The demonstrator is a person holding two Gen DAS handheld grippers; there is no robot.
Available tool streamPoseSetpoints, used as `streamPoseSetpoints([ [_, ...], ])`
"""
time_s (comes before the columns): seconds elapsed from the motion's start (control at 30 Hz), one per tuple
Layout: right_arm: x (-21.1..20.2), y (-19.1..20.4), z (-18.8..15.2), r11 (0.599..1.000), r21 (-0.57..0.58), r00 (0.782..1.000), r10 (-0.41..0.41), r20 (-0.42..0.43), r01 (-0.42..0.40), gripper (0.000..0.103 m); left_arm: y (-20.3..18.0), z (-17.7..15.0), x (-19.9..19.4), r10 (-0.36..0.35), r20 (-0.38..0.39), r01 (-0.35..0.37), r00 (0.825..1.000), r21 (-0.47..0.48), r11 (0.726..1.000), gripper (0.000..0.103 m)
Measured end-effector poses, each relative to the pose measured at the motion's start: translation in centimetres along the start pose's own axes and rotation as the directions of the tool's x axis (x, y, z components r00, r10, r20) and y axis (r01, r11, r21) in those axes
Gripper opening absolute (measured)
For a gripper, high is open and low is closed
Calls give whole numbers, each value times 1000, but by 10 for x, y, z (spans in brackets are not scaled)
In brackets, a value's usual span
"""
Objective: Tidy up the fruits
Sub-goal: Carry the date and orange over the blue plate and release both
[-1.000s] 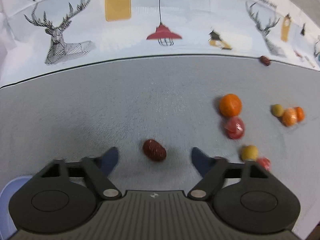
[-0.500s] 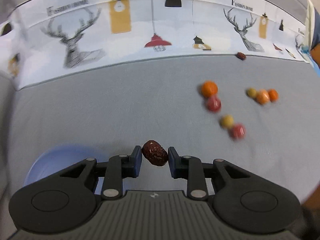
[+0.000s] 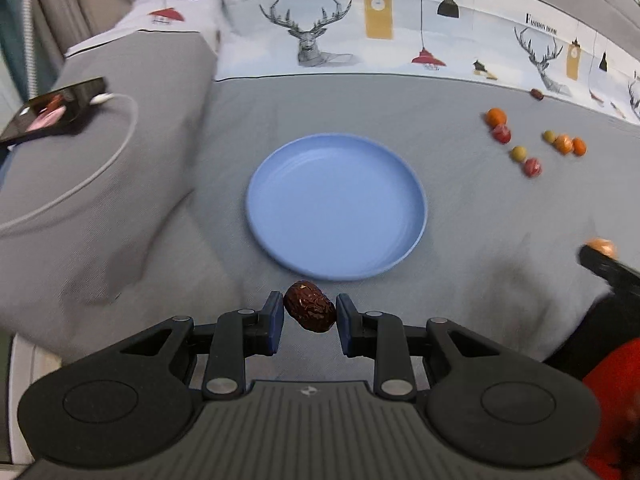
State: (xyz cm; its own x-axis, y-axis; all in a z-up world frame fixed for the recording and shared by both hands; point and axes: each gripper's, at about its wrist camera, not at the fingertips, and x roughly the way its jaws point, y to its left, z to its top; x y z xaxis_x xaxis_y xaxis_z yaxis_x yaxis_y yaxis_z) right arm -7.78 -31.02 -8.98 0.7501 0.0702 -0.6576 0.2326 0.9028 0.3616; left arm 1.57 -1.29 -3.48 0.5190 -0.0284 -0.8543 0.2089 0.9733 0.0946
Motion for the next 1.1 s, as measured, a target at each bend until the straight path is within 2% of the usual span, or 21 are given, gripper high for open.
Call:
streamPoseSetpoints([
  [0.1, -29, 18, -6, 998, -64, 999, 28, 35, -25, 41, -1, -16, -8, 7, 20, -8, 1000, 36, 999, 31],
  [0.2, -41, 38, -6, 988, -148, 997, 42, 67, -32, 41, -1, -25, -15, -26, 28, 25, 999, 40, 999, 31],
  [0.37, -46, 67, -14, 969, -234, 995, 93, 35, -82, 41, -1, -28, -24, -40, 81, 37, 996, 33, 999, 31],
  [0.6, -47, 94, -23, 946, -315, 996, 89, 15, -80, 41, 13, -29, -26, -37, 104, 37, 994, -4, 999, 31],
  [0.83, -42, 113, -27, 920, -383, 997, 82, -7, -78, 41, 27, -21, -23, -41, 119, 44, 992, -24, 999, 31],
  [1.1, -11, 137, -19, 903, -420, 995, 78, -59, -95, 41, 35, 9, 0, -65, 122, 69, 990, -25, 997, 31],
])
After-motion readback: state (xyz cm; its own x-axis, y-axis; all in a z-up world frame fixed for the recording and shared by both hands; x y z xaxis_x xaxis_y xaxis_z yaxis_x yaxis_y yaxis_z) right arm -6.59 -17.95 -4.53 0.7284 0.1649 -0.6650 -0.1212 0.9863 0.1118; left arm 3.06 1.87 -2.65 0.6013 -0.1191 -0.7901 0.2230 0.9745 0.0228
